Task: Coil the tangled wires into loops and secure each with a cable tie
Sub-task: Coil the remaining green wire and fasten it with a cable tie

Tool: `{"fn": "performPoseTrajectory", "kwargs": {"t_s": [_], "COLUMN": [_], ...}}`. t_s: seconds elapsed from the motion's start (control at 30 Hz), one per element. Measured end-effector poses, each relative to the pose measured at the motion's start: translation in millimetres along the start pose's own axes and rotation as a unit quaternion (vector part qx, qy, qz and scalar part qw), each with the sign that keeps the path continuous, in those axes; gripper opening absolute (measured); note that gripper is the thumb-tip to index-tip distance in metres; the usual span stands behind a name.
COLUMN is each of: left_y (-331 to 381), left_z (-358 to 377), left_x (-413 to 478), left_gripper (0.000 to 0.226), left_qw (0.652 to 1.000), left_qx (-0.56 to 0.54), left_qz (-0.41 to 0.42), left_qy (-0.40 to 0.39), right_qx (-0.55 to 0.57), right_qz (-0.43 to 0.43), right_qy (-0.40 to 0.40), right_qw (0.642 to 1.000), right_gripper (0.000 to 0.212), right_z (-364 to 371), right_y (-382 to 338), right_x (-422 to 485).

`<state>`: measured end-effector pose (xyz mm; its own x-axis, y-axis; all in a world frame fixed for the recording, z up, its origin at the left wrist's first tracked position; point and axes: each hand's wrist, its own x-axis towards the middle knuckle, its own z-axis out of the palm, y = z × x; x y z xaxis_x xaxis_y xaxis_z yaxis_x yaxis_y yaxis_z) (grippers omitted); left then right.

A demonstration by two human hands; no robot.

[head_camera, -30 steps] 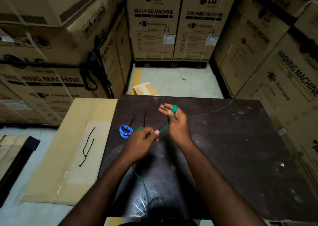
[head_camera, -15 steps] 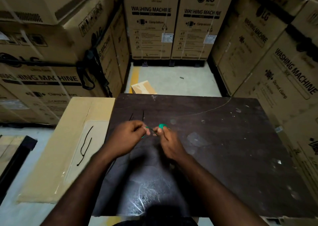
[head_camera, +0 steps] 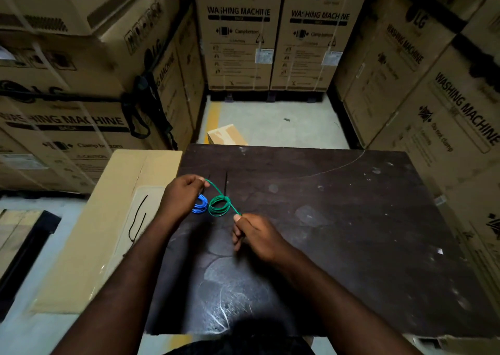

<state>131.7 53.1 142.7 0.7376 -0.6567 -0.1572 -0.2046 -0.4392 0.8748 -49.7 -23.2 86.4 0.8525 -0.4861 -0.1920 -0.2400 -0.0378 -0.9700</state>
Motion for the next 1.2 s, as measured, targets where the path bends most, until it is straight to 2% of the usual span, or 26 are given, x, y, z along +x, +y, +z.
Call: {"fn": "performPoseTrajectory", "kwargs": {"t_s": [0.07,0.17,0.33,0.4,0.5,0.67,0.77,0.87,1.03,1.13,1.2], "left_y": [-15.6,-39.6,-61.7,-55.6,-46.6,-34.1,-30.2,-28.5,-11.4,1.9,9.9], "left_z": [2.5,10.3,30.1,39.0,54.2,62.2,62.1,63.7,55.6,49.6,41.0], "left_x": [3.5,3.4,-15.1,-27.4,-45.7,-64.9,-68.7,-74.6,-84.2,-89.1,-84.7], "left_gripper": [0.021,0.016,0.030,0.038,0.035,0.029,0.029,0.029,0.032,0.032,0.029], "left_qw": [0.999,0.991,0.982,0.981,0.977,0.974,0.970,0.961,0.956,0.947,0.950], "left_qx": [0.046,0.086,0.071,0.075,0.111,0.135,0.137,0.154,0.143,0.158,0.161], "left_qz": [-0.021,-0.049,-0.029,-0.007,0.037,0.108,0.129,0.150,0.178,0.211,0.219], "left_qy": [-0.019,-0.087,-0.174,-0.180,-0.176,-0.148,-0.153,-0.172,-0.183,-0.181,-0.155], "right_qx": [0.077,0.141,0.260,0.321,0.389,0.416,0.361,0.234,0.047,-0.075,-0.143], "right_qz": [0.022,0.030,0.004,-0.012,-0.024,-0.022,-0.038,-0.054,-0.040,-0.012,0.003], "right_qy": [-0.031,-0.069,-0.014,0.023,0.067,0.095,0.130,0.176,0.220,0.216,0.183], "right_qw": [0.996,0.987,0.966,0.947,0.919,0.904,0.923,0.955,0.974,0.973,0.973], "right_gripper": [0.035,0.033,0.034,0.034,0.034,0.036,0.036,0.036,0.033,0.030,0.045], "right_z": [1.9,4.0,-4.3,-10.2,-20.8,-30.1,-25.7,-20.4,-23.8,-26.4,-25.8], "right_y": [-5.8,-12.3,-29.4,-36.7,-44.4,-51.5,-47.4,-38.1,-21.0,-6.5,-5.3], "right_x": [-2.7,-4.4,3.9,10.3,20.5,29.8,36.3,46.1,50.1,46.2,39.9]}}
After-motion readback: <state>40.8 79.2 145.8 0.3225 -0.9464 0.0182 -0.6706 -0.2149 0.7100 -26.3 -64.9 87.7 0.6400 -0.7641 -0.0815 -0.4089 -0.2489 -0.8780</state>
